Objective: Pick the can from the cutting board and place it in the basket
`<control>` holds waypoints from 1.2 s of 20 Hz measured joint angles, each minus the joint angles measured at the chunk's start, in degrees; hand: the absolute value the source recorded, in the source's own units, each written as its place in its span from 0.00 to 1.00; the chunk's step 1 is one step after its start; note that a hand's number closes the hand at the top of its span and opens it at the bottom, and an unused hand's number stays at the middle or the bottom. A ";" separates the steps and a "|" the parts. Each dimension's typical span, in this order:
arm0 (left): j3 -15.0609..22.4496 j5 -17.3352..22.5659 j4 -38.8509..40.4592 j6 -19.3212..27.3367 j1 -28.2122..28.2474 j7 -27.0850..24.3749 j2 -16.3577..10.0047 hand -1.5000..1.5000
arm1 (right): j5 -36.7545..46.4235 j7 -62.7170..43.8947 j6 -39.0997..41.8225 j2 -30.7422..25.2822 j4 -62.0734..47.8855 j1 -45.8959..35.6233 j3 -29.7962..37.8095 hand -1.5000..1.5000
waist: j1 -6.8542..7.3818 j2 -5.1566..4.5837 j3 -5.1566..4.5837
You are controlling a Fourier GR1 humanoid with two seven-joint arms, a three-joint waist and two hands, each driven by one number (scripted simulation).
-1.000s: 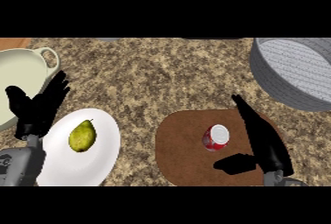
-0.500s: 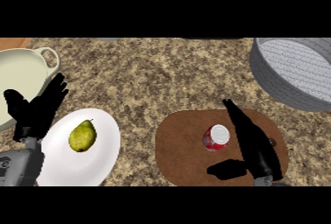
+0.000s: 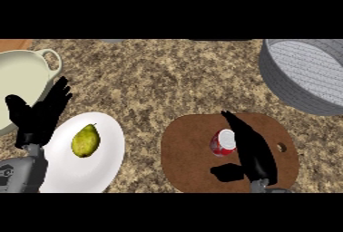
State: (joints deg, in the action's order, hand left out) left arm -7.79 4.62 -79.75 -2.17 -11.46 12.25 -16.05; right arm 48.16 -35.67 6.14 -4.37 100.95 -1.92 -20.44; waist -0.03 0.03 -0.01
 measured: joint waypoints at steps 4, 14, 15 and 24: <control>0.07 -0.25 -1.56 -0.31 1.26 0.43 0.41 0.50 | 1.87 0.58 2.01 -0.21 -3.75 -2.69 -0.63 1.00 | 0.13 0.05 -0.03; -0.34 -1.00 -0.94 -1.03 -0.35 1.03 1.16 0.50 | 3.21 -4.12 -1.70 2.67 -15.55 -13.65 0.80 1.00 | 1.14 -0.15 -0.10; 0.01 -1.11 -1.04 -1.06 -0.94 1.01 1.35 0.50 | 2.86 -6.74 -3.32 3.03 -18.30 -16.48 1.11 1.00 | 1.79 -0.37 -0.08; 1.43 -1.70 1.18 -1.79 -4.28 0.84 2.10 0.50 | -3.61 -17.41 -18.32 4.19 -44.19 -39.93 2.86 1.00 | 4.82 -1.32 0.04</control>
State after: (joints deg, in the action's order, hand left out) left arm -6.36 2.92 -78.56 -3.96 -15.74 13.09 -13.95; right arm 44.55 -53.08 -12.17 -0.18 56.76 -41.85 -17.59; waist 4.79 -1.30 0.03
